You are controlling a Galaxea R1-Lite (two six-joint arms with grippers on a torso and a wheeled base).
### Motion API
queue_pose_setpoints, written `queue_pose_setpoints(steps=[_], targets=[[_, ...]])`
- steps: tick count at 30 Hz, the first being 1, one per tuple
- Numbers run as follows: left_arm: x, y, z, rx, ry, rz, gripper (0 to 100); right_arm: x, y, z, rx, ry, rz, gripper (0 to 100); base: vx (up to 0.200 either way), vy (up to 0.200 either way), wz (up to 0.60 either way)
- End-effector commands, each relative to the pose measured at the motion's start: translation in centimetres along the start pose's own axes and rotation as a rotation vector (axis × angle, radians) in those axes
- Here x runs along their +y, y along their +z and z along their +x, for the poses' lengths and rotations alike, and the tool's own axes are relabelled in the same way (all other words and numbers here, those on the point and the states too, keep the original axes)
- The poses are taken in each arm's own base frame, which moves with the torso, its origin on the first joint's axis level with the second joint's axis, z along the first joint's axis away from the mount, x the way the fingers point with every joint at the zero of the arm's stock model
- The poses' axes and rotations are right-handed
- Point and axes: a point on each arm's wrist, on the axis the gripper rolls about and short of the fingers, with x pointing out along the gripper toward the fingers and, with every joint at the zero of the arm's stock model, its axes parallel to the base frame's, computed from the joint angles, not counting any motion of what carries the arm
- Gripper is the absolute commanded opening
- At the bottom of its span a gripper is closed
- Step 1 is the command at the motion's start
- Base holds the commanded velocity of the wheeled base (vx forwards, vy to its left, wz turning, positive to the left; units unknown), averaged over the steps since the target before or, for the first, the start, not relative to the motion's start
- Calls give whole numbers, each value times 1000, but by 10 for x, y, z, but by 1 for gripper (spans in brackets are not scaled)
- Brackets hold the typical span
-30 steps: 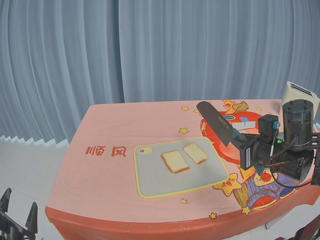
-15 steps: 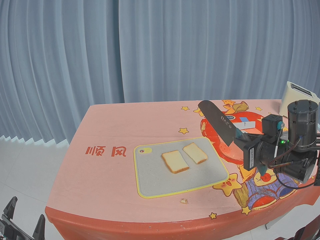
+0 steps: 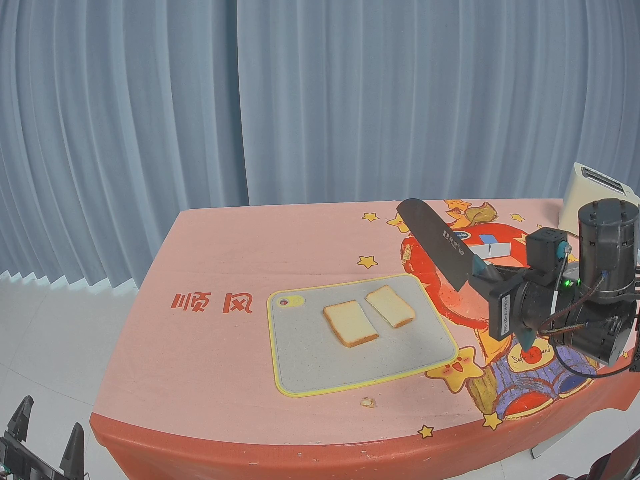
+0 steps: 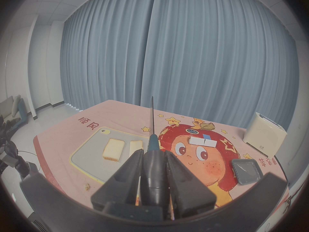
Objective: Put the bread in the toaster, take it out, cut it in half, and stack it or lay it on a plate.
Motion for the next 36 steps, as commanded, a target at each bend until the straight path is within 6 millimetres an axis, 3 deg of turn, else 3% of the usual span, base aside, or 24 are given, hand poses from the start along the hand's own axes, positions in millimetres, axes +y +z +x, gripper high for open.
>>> queue_pose_setpoints(steps=[1, 11, 14, 17, 36], targets=[[0, -5, 0, 7, 19, 0, 100, 0, 1, 0, -6, 0, 4, 0, 0, 0, 0], [-1, -5, 0, 7, -52, 45, 100, -3, 15, -18, -76, 18, 25, 0, 0, 0, 0], [-1, -5, 0, 7, -53, 48, 100, -5, 13, -23, -84, 27, 37, 0, 0, 0, 0], [-1, -5, 0, 7, -46, 38, 100, -8, -1, -25, -52, 25, 30, 0, 0, 0, 0], [0, -5, 0, 8, -13, 9, 100, -18, -6, -39, -76, 20, 85, 0, 0, 0, 0]])
